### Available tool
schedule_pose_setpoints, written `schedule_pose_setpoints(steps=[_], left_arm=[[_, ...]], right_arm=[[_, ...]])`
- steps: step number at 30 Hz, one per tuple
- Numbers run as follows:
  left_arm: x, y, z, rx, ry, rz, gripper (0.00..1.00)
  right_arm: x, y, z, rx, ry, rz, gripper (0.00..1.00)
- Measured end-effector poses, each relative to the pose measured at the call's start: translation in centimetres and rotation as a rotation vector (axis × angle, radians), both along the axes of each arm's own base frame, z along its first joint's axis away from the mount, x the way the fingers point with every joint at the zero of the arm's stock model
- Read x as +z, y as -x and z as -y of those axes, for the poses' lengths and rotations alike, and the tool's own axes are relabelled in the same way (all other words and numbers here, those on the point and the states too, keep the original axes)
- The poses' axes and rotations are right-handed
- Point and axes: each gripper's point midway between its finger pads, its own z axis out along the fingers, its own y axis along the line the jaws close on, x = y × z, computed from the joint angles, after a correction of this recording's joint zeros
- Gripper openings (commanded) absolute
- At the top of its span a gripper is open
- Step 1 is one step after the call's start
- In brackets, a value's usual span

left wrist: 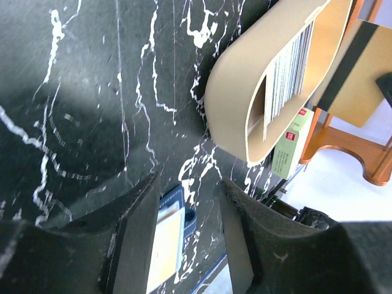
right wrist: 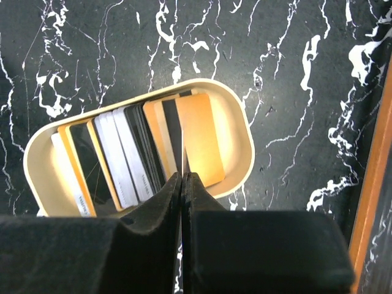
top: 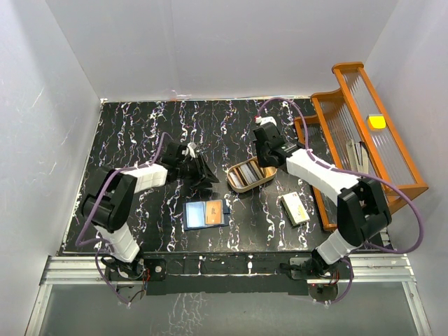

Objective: Put the credit cards into the card holder
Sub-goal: Pick up the credit card from the storage box, then insert the credit card into the card holder.

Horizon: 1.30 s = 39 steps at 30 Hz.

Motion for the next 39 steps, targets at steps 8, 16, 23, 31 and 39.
schedule_pose_setpoints(steps=[8,16,23,31,39], left_arm=[[2.2,1.2,-3.1,0.043,-0.109,0.049,0.42],[2.9,4.6,-6.1,0.075,-0.185,0.041,0.25],[2.2,7.4,-8.1,0.097,-0.207,0.002,0.00],[0.9,9.1,-9.5,0.125,-0.232,-0.053,0.00],[-0.6,10.2,-10.1,0.129,-0.258,-0.090,0.00]], right_arm=[[3.0,2.1,-0.5,0.005,-0.030,0.028,0.00],[6.2,5.6,-4.9,0.103,-0.199,0.036,0.00],[8.1,8.9,-8.8,0.145,-0.475,0.018,0.00],[6.2,12.4,-12.8,0.165,-0.654,-0.092,0.00],[3.7,14.3,-17.3,0.212,-0.711,-0.176,0.00]])
